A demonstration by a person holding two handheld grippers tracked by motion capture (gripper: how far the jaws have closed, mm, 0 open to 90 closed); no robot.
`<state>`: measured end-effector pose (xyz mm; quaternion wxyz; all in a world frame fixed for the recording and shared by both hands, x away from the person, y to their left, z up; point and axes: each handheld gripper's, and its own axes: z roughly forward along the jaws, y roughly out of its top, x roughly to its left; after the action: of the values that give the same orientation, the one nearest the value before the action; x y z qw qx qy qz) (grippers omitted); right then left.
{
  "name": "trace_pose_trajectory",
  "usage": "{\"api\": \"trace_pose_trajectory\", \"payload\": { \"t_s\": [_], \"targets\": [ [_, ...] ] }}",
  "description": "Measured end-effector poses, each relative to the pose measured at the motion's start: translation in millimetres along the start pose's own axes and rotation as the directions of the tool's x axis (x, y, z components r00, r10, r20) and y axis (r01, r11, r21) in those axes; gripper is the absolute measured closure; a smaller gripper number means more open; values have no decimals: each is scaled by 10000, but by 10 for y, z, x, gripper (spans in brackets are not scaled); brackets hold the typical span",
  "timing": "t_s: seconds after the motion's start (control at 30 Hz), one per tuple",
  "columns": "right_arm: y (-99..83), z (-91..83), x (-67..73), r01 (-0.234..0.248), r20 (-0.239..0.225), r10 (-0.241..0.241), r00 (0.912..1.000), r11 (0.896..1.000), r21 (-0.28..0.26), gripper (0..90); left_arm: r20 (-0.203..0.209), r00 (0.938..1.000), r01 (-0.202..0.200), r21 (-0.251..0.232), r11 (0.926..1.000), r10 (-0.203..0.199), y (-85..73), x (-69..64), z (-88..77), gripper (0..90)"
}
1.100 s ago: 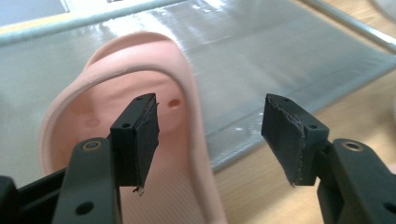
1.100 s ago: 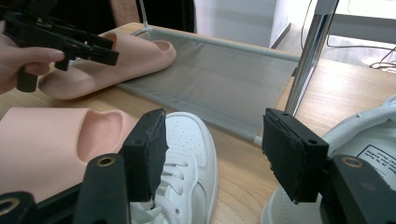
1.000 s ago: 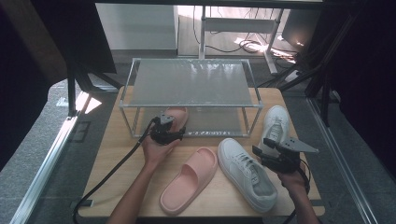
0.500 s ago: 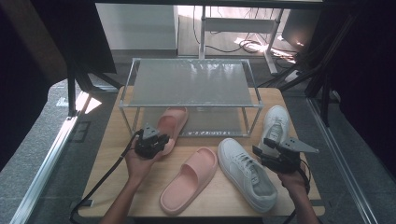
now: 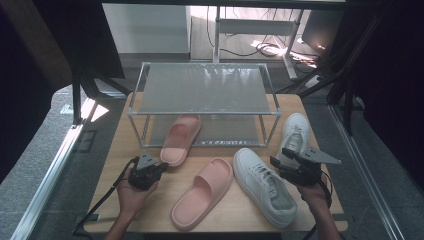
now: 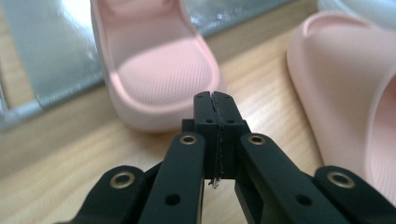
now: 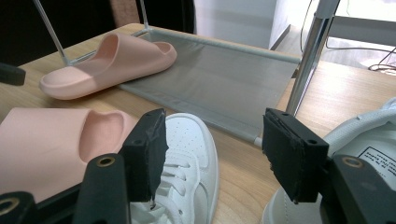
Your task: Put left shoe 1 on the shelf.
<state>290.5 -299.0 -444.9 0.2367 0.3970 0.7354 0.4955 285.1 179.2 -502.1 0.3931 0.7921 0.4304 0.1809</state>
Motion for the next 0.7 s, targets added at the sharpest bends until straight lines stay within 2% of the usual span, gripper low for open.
{"api": "trace_pose_trajectory", "payload": {
  "t_s": [0.17, 0.47, 0.63, 0.7],
  "targets": [
    [1, -1, 1, 4, 5, -4, 10000, 10000, -4, 411, -76, 9999, 142, 234, 9996, -140, -95, 40, 56, 900],
    [-4, -3, -4, -22, 17, 22, 10000, 10000, 18, 411, -144, 9999, 16, 511, 9987, -9, -80, 34, 216, 900],
    [-3, -10, -6, -17, 22, 17, 10000, 10000, 2, 411, -155, 9999, -40, 545, 9985, 48, -48, 35, 249, 900],
    [-2, -12, -8, -27, 24, 27, 10000, 10000, -3, 411, -55, 10000, 57, 479, 9988, -54, -39, 44, 267, 900]
  ]
}}
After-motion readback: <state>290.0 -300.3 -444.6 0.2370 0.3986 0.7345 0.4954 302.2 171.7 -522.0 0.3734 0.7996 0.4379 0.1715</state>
